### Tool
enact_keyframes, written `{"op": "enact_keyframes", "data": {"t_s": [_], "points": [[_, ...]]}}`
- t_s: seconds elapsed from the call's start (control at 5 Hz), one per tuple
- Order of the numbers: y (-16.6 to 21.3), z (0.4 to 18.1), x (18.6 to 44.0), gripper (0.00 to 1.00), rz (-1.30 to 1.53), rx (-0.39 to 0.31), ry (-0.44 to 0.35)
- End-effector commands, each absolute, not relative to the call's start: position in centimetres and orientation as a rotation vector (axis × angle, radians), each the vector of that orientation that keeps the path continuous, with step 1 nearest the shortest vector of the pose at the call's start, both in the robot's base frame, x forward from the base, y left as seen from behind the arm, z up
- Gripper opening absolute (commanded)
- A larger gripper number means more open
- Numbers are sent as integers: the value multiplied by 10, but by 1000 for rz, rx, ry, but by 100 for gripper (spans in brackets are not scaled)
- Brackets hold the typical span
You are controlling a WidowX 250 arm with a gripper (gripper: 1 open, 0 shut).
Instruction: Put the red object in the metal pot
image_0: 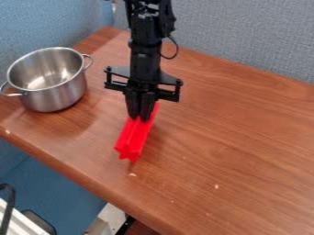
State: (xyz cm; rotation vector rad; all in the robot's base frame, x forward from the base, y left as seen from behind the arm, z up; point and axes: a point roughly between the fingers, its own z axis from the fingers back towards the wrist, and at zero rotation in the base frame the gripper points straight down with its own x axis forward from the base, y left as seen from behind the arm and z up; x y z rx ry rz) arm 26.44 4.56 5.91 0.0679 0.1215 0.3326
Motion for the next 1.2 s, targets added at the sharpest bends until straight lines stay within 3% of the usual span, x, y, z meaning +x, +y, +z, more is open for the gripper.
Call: {"op": "enact_keyframes", "data": {"t_s": [0.0, 0.4, 0.6, 1.0], "points": [[47, 78, 270, 0, 296, 44, 77], [50, 96, 263, 0, 243, -3, 78], [55, 115, 272, 0, 275, -49, 52], [105, 150, 274, 0, 474, -104, -10]]}}
